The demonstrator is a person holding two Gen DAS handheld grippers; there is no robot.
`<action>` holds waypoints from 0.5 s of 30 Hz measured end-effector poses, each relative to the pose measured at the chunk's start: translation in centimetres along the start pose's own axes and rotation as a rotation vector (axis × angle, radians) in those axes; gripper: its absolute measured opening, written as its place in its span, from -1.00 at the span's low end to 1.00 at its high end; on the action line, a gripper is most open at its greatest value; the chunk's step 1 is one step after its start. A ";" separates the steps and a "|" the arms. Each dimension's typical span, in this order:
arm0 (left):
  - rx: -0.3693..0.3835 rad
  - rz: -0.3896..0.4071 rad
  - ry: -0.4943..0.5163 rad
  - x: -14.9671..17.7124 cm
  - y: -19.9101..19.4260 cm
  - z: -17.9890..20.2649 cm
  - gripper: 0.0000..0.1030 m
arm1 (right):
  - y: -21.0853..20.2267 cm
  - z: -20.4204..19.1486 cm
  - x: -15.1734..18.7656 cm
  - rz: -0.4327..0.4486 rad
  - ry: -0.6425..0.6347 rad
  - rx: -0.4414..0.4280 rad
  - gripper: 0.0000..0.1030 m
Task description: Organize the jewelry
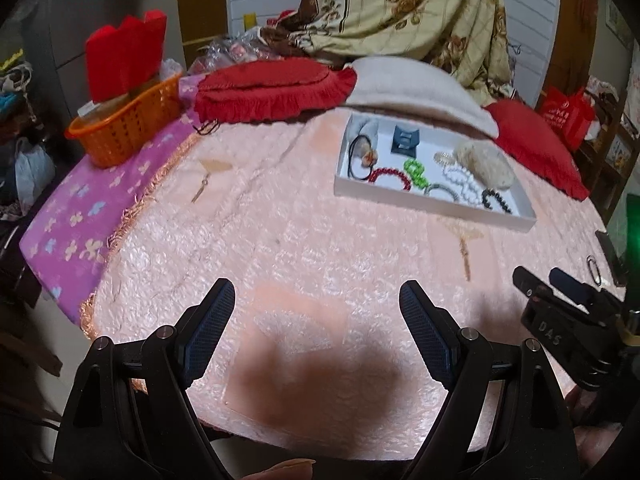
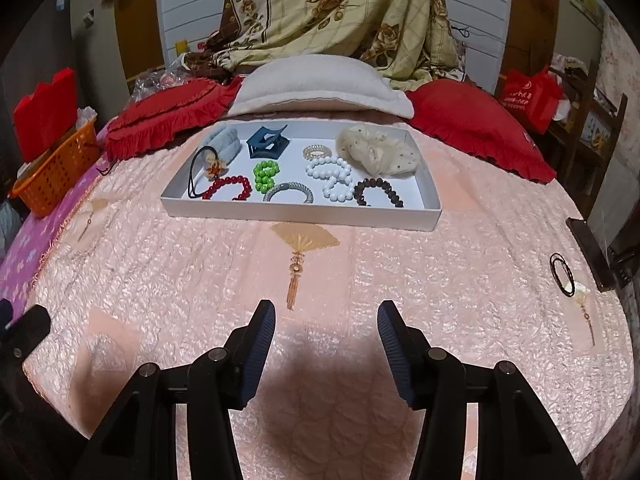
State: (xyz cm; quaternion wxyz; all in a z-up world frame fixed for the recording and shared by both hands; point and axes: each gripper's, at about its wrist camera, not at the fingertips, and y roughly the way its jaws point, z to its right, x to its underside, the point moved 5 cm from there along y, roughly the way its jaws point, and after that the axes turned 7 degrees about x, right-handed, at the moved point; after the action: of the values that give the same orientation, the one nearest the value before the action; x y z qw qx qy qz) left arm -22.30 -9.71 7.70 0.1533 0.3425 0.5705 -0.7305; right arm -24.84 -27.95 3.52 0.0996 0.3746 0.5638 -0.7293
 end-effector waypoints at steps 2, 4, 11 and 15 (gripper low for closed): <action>0.009 -0.011 0.014 0.1 0.3 0.4 0.64 | -0.3 0.2 0.0 0.012 0.005 -0.002 0.00; 0.017 -0.056 0.025 0.6 1.1 0.9 0.64 | -0.5 0.6 0.1 0.018 0.013 0.000 0.05; 0.029 -0.090 0.026 1.3 1.9 1.6 0.64 | -0.3 1.6 0.4 0.019 0.029 0.006 0.14; 0.022 -0.089 0.009 1.3 2.1 1.2 0.64 | -0.2 1.4 0.5 0.015 0.022 0.001 0.14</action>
State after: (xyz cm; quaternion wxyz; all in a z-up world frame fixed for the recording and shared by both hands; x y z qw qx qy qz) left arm -22.29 -11.22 5.40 0.1143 0.3218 0.5779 -0.7412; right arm -25.90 -28.96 3.41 0.0987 0.3867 0.5617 -0.7247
